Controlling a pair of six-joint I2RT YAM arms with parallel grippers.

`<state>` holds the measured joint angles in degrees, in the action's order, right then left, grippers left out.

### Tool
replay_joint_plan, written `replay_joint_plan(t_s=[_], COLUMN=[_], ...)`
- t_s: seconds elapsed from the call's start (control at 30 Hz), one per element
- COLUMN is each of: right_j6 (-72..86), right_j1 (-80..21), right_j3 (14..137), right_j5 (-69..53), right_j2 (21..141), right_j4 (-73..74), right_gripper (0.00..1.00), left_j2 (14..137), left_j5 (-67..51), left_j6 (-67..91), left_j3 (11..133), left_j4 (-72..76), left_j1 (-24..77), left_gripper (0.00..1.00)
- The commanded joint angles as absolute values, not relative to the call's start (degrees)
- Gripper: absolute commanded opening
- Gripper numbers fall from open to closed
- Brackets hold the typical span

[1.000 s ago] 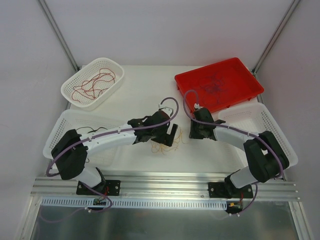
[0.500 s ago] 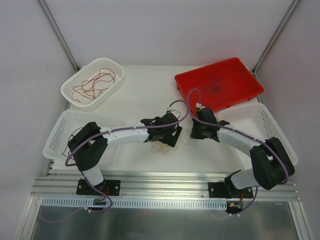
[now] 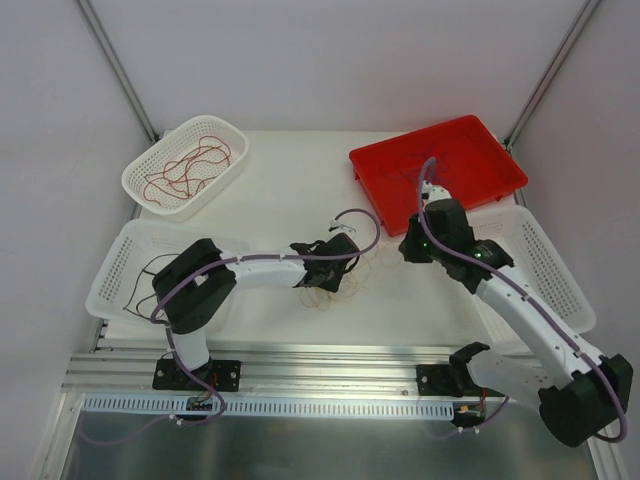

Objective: Untangle the cables

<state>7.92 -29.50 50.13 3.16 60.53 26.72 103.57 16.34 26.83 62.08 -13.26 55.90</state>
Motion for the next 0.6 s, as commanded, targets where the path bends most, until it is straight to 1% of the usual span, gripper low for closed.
replay_joint_plan(t_s=[0.0,0.17,0.23,0.3,0.43,0.57], right_j6=[2.1,-3.0,-4.6,-5.5,-6.3,-7.6], right_j1=[-27.2,-23.6,-22.6,-22.0,-20.7,-19.2], right_j3=[58.2,71.2,74.6,79.0,83.9,90.1], right_j5=[7.8,12.0,14.7,17.6,22.4,24.1], right_j2=[55.2,51.9,51.3,50.8,50.4,51.1], right_j4=[35.1,43.1,45.4,46.8,47.5,48.1], right_gripper=[0.01,0.01,0.01,0.01,0.01,0.01], left_j2=[100.9,98.0,97.2,96.2,94.4,93.4], left_j5=[19.2,19.3,19.5,19.7,19.9,20.2], left_j6=[27.7,28.2,28.4,28.7,28.9,29.1], left_j3=[58.5,55.2,53.7,52.4,50.6,48.6], left_j4=[-15.4,-15.5,-15.6,-15.6,-15.7,-15.9], left_j1=[54.2,52.1,51.2,50.6,49.7,49.0], left_gripper=[0.33,0.33,0.33,0.33,0.34,0.36])
